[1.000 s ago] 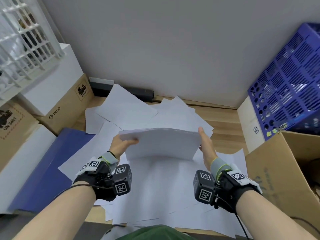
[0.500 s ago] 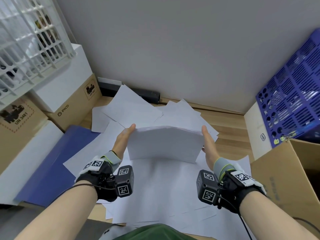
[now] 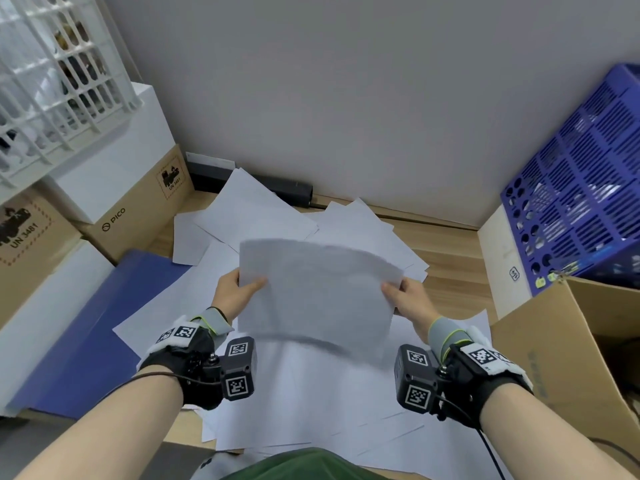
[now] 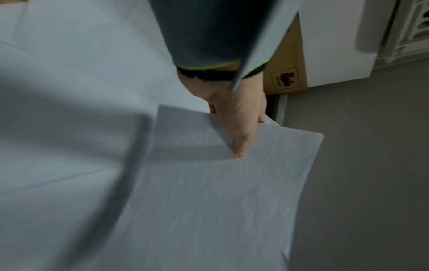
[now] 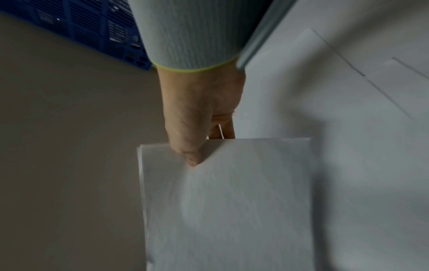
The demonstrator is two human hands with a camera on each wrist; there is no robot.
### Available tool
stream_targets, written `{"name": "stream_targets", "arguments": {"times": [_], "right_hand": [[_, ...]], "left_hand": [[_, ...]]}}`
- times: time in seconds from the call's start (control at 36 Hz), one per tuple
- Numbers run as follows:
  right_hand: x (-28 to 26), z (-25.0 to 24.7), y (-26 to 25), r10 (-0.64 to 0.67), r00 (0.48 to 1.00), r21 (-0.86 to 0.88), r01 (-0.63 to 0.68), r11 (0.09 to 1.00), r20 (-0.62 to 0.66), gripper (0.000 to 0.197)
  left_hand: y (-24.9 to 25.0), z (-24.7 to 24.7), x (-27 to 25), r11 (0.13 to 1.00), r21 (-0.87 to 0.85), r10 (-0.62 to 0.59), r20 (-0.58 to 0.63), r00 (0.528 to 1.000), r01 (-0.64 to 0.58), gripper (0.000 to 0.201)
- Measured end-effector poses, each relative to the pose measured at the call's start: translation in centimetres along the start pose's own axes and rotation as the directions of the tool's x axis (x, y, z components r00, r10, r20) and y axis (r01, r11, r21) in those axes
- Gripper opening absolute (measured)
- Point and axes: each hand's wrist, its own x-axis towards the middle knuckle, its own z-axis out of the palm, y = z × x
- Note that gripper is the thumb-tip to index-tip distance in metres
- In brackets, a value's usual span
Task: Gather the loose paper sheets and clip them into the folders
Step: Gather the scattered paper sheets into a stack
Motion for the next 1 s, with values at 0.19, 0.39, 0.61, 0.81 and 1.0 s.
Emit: {"name": "stream_targets", "arguments": {"times": [0.19, 0.39, 0.61, 0.81, 1.0], "right_hand": [[1.6, -1.4, -2.9, 0.079, 0.988, 0.244, -0.045, 0.969, -0.13, 0.009], [2.1, -1.4, -2.8, 0.158, 0.976, 0.517, -0.058, 0.854, -0.152, 0.013], [2.2, 0.8, -1.2, 0.213, 0.973, 0.637, -0.11, 0.763, -0.088, 0.014], [2.5, 2.5, -1.8, 0.198, 0.98, 0.666, -0.169, 0.727, 0.032, 0.024], [2.2, 2.2, -1.1, 0.172, 0.964, 0.563, -0.26, 0.785, 0.204, 0.013]], "left_hand": [[5.0, -0.2, 2.5, 0.997, -0.046, 0.054, -0.006, 0.999, -0.054, 0.036], [3.7, 1.4, 2.2, 0.984, -0.161, -0.089, -0.071, 0.993, 0.077, 0.089], [1.9, 3.8, 1.9, 0.791, -0.508, -0.382, 0.024, 0.924, 0.34, 0.118], [2.6, 5.0, 0.6, 0.732, -0.564, -0.302, 0.233, 0.924, 0.382, 0.039], [2.9, 2.9, 1.3, 0.898, -0.359, -0.25, 0.066, 0.966, 0.256, 0.03]]}}
